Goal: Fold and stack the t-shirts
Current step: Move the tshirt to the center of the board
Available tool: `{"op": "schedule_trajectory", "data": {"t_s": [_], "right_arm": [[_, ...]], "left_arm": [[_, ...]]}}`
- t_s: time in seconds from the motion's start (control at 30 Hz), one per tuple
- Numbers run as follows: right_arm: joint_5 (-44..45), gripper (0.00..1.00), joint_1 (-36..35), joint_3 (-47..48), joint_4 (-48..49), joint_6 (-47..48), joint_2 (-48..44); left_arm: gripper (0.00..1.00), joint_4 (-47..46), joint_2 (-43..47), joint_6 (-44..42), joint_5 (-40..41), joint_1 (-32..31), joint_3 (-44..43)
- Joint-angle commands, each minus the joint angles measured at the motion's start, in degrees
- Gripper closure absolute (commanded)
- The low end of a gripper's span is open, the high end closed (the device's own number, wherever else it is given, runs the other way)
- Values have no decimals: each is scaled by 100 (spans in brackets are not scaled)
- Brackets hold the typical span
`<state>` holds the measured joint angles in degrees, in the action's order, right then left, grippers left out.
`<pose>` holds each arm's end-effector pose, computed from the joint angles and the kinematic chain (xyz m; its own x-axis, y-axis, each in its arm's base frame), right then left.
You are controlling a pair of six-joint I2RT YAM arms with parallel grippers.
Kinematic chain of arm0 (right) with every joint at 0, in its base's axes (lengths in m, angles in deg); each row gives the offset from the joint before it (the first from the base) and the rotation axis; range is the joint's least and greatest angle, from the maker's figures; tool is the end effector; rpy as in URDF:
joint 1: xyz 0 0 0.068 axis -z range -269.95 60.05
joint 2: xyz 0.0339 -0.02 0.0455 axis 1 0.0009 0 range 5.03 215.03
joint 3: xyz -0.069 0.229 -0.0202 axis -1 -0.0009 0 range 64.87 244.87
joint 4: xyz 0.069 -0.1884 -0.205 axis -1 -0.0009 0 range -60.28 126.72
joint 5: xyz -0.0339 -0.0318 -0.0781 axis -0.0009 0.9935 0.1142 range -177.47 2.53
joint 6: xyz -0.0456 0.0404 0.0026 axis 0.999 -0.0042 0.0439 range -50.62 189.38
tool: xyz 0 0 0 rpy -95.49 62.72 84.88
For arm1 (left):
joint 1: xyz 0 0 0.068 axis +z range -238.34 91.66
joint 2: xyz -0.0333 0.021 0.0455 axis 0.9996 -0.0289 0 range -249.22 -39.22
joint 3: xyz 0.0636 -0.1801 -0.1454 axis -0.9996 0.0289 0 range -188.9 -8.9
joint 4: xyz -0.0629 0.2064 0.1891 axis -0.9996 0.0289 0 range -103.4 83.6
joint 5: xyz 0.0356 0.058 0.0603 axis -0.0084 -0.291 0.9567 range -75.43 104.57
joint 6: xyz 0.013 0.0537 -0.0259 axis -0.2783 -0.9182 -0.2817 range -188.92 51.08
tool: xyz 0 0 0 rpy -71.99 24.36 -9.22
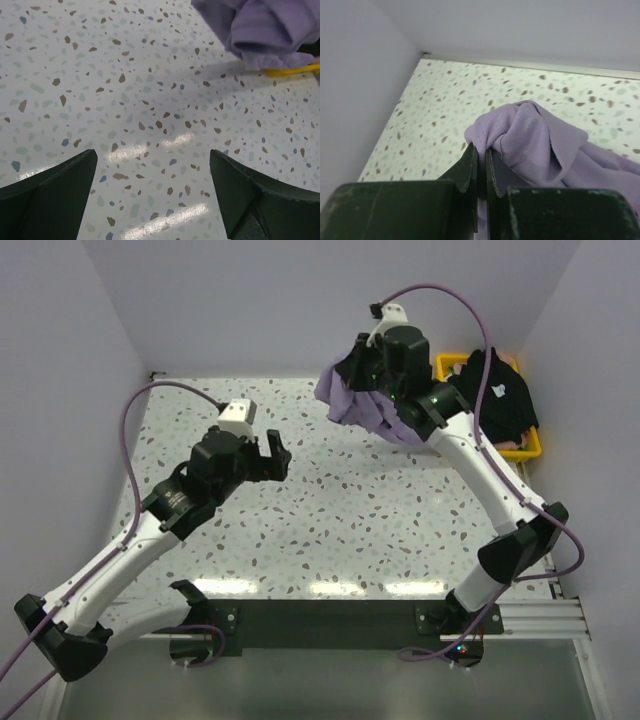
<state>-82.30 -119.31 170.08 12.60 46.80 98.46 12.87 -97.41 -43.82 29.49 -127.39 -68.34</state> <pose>0.3544 0.1947 0.4317 -0.3300 0.2533 -0.9093 -0.3085 0.8815 0.3575 0.2222 -0.1650 0.3249 -0.4788 -0.1394 -0.8668 0.2478 0.9257 -0.2858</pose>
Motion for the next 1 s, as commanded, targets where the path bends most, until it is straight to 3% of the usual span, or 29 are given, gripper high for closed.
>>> {"op": "schedule_trajectory", "data": {"t_s": [0.0,0.23,0.37,0.5,0.6,0.83,0.9,0.93,0.97], "right_arm": [[-499,100,-394,378,363,-166,-97],[-930,100,-1097,2430,-470,-237,922],[-1027,100,-1168,2908,-567,-369,1125],[-667,100,-1098,2716,-638,-237,985],[-754,100,-730,1945,-551,-386,669],[-1396,100,826,-2304,689,-1107,-606],[-1405,89,1309,-2915,812,-1160,-703],[-1361,71,1450,-3345,795,-1090,-720],[-1213,61,1625,-3506,690,-1038,-729]], "left_arm": [[0,28,273,161,599,73,-454],[0,-86,475,337,1030,117,-542],[0,-165,590,346,1171,125,-542],[0,-218,616,311,1171,125,-543],[0,-297,555,311,1154,125,-472],[0,-586,379,565,890,125,71],[0,-780,309,740,811,134,300],[0,-850,265,811,759,134,536],[0,-1025,152,873,723,143,652]]}}
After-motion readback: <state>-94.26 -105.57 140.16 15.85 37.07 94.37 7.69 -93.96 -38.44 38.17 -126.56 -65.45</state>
